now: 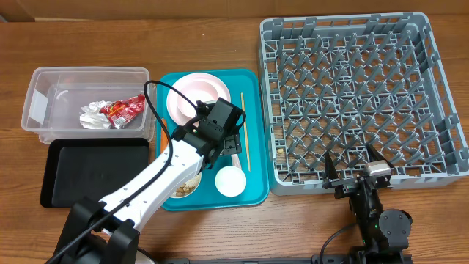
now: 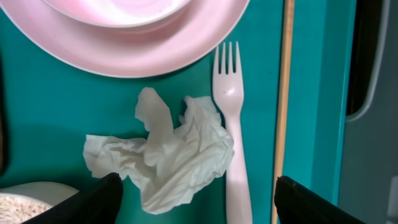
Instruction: Sort waste into correct bins and load items into the dishwasher
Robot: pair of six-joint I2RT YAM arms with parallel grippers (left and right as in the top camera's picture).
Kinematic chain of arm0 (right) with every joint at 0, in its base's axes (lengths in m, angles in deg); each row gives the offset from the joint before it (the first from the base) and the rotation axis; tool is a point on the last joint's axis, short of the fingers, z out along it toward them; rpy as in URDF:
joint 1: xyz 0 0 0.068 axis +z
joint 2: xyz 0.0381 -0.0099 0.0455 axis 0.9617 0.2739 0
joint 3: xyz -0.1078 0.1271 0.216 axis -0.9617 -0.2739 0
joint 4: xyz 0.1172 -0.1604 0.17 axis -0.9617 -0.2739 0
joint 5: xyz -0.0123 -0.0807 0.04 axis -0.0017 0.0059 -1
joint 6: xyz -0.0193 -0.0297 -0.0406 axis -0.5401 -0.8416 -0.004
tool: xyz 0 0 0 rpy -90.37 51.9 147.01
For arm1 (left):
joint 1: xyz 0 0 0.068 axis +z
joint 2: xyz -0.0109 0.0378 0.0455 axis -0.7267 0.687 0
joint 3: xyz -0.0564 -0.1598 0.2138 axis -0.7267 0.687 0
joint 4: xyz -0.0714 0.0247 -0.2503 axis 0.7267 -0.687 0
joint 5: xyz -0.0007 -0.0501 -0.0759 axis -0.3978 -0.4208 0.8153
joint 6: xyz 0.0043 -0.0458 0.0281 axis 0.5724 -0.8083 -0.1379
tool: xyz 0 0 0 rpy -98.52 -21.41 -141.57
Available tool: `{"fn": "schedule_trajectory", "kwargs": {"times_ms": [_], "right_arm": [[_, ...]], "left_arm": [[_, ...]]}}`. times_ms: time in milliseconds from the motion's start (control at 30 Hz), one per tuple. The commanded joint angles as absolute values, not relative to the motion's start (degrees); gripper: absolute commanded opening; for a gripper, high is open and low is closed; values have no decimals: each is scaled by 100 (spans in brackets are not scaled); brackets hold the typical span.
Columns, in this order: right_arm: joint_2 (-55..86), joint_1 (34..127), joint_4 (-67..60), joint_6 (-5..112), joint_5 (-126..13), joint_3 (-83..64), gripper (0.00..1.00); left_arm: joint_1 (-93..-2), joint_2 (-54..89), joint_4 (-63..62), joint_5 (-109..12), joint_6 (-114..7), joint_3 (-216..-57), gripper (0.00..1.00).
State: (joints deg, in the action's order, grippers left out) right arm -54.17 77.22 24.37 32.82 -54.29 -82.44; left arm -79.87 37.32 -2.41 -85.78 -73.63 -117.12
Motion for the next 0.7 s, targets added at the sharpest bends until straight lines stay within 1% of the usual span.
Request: {"fn": "schedule_trajectory", "kwargs": {"times_ms": [0,67,100,133,200,300,400,433,467,500,667], "right_arm": [[-5474,7752,2459,3242,-5424,-8305,100],[-5474,7752,2459,3245,-5424,-8305,100],[-5474,7752,2459,3245,-5424,-8305,100],[-5474,7752,2459,3242,-5424,-8305,100],[-5474,7752,2459,3242,-5424,-8305,100],[-5474,7752,2459,3242,-5424,-8305,100],[-5474,7752,2459,3242,-5424,-8305,100],[-5474,7752,2459,3242,-5424,-8305,100],[-5474,7752,2459,3245,-5424,-8305,100],[-5474,7752,2459,3245,-5424,-8305,100],[-5474,7752,2459,3242,-5424,-8305,100]], "left_arm": [[-7960,3819,-235,-8406,-7230,-11675,80],[-7952,3843,-252,-8329,-7232,-11675,79],[-7936,3845,-296,-8213,-7265,-11675,72],[-7912,3845,-349,-8084,-7350,-11675,68],[-7842,3854,-429,-7877,-7407,-11675,63],[-7757,3961,-432,-7802,-7411,-11675,63],[-7681,4129,-379,-7706,-7409,-11675,68],[-7659,4178,-351,-7654,-7411,-11675,68],[-7646,4263,-285,-7660,-7474,-11675,63],[-7648,4298,-231,-7673,-7492,-11675,63],[-7654,4400,-143,-7667,-7492,-11675,63]]}}
